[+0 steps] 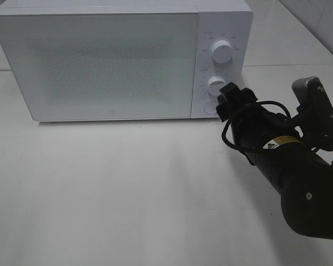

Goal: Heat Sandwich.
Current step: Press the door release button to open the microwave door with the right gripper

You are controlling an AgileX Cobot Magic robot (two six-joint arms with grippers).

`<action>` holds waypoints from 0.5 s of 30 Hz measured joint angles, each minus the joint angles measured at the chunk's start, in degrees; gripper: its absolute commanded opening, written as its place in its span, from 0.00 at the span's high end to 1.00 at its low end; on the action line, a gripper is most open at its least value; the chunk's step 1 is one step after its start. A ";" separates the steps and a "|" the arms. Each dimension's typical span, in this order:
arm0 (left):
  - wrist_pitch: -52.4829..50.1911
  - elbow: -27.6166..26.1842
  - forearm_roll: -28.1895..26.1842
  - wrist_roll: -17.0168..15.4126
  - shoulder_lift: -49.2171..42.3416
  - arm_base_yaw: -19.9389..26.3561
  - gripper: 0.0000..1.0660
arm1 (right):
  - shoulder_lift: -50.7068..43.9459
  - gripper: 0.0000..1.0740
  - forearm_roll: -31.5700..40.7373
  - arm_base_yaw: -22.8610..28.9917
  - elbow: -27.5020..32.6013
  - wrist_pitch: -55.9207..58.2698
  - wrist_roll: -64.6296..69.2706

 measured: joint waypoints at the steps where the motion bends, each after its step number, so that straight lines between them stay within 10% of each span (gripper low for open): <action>1: 0.00 0.00 0.00 0.00 0.00 0.00 0.09 | 0.00 0.34 0.00 0.00 0.00 0.00 3.50; 8: 0.00 0.00 0.00 0.00 0.00 0.00 0.09 | 0.00 0.50 0.00 0.00 0.00 0.00 22.35; 15: 0.00 0.00 0.00 0.00 0.00 0.00 0.09 | 0.00 0.91 0.97 0.00 0.00 0.00 27.16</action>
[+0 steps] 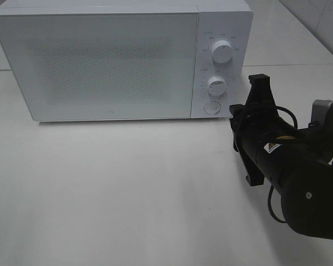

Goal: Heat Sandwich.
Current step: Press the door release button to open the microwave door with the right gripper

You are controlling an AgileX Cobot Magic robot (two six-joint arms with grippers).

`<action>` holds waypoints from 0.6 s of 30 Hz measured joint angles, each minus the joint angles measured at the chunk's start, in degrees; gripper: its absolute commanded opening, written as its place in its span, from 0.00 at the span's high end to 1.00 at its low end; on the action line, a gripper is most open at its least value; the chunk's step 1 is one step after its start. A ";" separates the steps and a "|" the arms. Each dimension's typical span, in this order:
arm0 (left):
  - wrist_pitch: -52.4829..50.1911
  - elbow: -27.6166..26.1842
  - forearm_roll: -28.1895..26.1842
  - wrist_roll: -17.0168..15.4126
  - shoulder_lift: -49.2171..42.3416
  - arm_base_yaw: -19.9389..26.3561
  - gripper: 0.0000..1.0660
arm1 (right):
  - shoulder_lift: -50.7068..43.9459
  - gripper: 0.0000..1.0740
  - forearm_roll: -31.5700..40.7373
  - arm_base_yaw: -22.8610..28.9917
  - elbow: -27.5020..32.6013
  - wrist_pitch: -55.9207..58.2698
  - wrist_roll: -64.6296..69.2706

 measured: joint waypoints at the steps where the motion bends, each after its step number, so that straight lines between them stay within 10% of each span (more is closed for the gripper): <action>1: 0.00 0.00 0.00 0.00 0.00 0.00 0.09 | 0.00 0.91 0.00 0.00 0.00 0.00 0.00; 18: 0.00 0.00 0.00 0.00 0.00 0.00 0.09 | 0.00 1.00 3.04 -0.06 0.00 6.42 0.74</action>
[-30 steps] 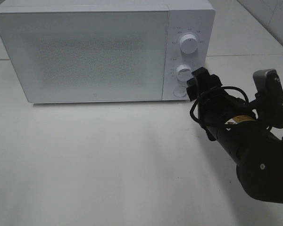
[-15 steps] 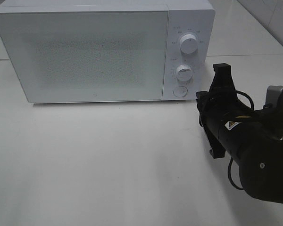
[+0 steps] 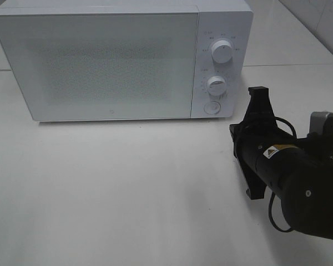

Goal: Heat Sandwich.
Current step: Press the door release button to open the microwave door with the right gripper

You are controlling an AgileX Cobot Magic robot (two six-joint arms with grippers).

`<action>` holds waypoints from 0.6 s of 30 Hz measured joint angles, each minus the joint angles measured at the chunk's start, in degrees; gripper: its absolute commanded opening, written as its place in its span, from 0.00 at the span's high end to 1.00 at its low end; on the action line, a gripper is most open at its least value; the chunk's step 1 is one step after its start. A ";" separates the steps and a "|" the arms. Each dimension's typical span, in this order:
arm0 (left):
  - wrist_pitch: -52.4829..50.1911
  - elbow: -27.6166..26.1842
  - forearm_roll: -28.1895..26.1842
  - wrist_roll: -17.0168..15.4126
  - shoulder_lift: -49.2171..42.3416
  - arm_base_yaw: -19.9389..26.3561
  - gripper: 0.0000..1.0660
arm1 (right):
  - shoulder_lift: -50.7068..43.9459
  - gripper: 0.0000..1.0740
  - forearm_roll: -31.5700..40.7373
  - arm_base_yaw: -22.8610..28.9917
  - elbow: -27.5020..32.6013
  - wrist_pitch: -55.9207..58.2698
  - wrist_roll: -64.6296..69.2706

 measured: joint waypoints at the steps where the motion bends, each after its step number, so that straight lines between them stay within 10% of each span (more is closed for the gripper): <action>1: 0.00 0.00 0.00 0.00 0.00 0.00 0.09 | 0.00 1.00 0.00 0.00 0.00 0.00 0.00; 18: 0.00 0.00 0.00 0.00 0.00 0.00 0.09 | 8.02 1.00 -4.93 -4.13 -7.73 1.38 3.21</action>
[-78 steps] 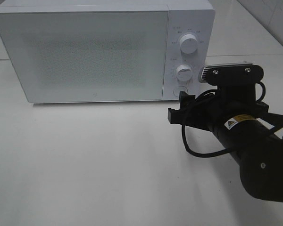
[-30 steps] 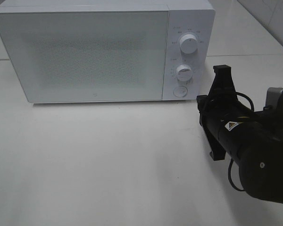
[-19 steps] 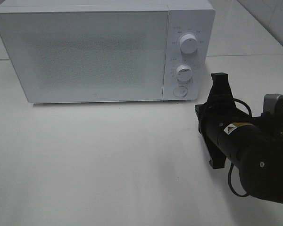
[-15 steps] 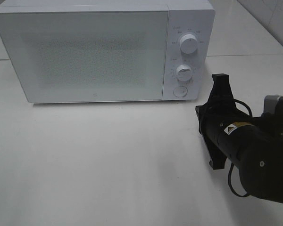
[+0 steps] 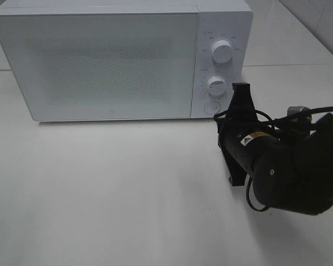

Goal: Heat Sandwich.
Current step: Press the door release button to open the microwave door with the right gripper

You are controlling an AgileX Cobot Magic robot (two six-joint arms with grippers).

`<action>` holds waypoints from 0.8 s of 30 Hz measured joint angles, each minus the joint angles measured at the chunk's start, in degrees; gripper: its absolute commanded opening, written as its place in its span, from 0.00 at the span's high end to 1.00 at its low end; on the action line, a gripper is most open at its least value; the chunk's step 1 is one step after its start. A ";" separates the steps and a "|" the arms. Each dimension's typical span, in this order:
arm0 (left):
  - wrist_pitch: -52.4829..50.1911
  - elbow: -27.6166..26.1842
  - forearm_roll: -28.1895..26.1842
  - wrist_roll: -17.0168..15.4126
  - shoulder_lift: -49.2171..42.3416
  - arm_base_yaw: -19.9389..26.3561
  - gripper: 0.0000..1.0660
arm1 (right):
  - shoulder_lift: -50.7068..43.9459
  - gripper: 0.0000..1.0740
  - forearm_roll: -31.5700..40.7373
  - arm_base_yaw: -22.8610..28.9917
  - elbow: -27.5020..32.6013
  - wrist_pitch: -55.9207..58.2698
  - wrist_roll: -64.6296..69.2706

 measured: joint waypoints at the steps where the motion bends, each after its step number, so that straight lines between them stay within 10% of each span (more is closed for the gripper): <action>1: 0.00 0.00 0.00 0.00 0.00 0.00 0.09 | 0.57 1.00 -0.80 -0.57 -0.80 0.34 0.57; 24: 0.00 0.00 0.00 0.00 0.00 0.00 0.09 | 8.71 1.00 -9.17 -8.88 -11.23 6.88 2.01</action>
